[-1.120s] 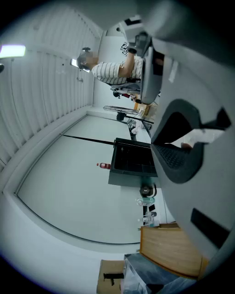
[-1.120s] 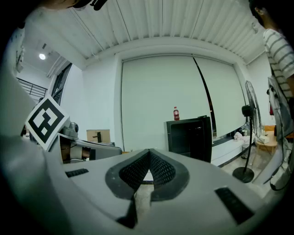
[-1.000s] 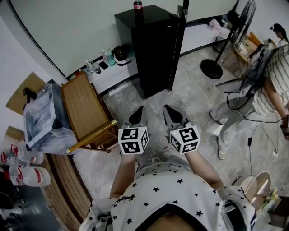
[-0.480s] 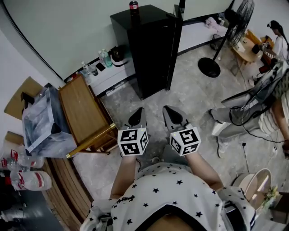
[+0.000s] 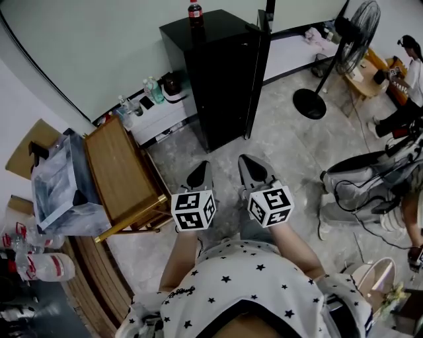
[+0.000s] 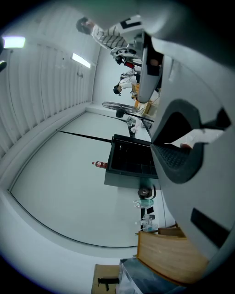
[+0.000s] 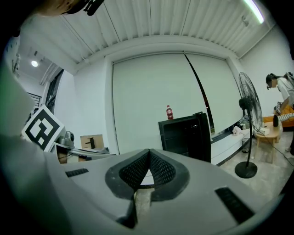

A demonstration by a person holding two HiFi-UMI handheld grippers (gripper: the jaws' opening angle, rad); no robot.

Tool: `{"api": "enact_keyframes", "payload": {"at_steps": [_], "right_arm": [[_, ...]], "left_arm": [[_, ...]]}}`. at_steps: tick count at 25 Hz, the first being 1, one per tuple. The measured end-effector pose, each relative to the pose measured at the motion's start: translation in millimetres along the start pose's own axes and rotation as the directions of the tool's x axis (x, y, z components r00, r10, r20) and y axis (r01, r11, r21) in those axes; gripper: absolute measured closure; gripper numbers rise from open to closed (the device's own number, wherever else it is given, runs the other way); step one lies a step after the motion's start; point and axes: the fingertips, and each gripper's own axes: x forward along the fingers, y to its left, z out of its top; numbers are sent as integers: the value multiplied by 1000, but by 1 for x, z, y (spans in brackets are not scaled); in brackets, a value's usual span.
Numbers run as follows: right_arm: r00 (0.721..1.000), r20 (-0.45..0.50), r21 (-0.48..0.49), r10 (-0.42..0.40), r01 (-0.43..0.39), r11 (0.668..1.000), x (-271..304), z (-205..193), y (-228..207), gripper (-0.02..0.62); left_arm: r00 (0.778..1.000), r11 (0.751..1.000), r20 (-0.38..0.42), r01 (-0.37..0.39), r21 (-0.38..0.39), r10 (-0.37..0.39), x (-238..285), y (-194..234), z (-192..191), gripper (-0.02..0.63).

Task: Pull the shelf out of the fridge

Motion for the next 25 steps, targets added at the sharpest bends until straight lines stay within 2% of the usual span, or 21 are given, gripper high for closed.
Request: {"api": "enact_keyframes", "payload": {"at_steps": [12, 25], "right_arm": [[998, -10, -18, 66, -66, 998, 90, 36, -78, 603], [986, -39, -56, 165, -167, 984, 178, 63, -162, 603]], "left_arm": [[996, 996, 20, -81, -38, 82, 95, 20, 42, 594], [980, 976, 48, -186, -110, 192, 200, 33, 81, 594]]}}
